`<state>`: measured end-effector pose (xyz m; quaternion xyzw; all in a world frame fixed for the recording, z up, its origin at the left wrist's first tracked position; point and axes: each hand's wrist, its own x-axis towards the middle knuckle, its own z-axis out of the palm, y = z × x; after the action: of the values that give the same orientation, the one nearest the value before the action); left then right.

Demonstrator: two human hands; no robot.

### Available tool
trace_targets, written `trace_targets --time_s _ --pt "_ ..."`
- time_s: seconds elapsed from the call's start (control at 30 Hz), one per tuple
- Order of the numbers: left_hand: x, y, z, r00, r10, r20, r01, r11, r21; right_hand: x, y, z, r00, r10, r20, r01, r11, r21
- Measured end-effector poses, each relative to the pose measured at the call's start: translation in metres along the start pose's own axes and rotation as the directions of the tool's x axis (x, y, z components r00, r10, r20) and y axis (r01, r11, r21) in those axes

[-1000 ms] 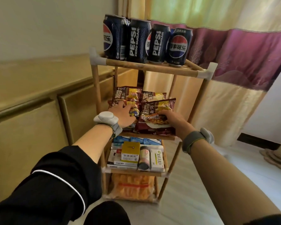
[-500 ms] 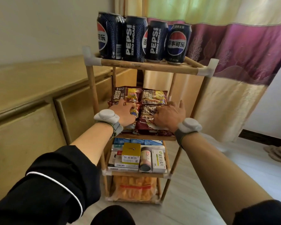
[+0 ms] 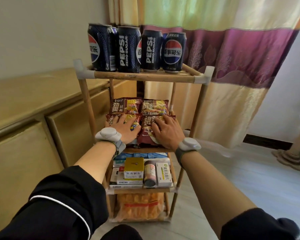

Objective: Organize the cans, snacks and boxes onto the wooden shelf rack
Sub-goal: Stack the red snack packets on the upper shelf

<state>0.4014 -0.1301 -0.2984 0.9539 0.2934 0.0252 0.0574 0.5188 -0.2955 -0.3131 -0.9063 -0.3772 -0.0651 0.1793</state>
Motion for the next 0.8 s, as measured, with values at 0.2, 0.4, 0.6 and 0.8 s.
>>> trace_targets --time_s 0.2,0.4,0.6,0.8 --pt "-0.014 0.008 -0.012 0.998 0.041 -0.042 -0.041 0.999 -0.015 -0.008 0.001 -0.026 0.991 0.048 -0.126 -0.063 0.991 -0.119" --pt "-0.037 0.035 -0.029 0.998 0.061 0.001 -0.061 0.995 0.079 -0.043 -0.007 -0.004 0.981 0.167 0.096 -0.169 0.986 0.011" --pt "-0.062 0.043 -0.045 0.985 0.085 0.149 -0.103 0.988 0.113 -0.045 0.003 -0.011 0.995 0.049 0.087 -0.048 0.999 -0.012" --pt "-0.082 0.056 -0.060 0.986 0.122 0.118 -0.131 0.989 0.071 -0.091 -0.004 -0.039 0.993 0.002 -0.120 -0.004 1.000 -0.012"
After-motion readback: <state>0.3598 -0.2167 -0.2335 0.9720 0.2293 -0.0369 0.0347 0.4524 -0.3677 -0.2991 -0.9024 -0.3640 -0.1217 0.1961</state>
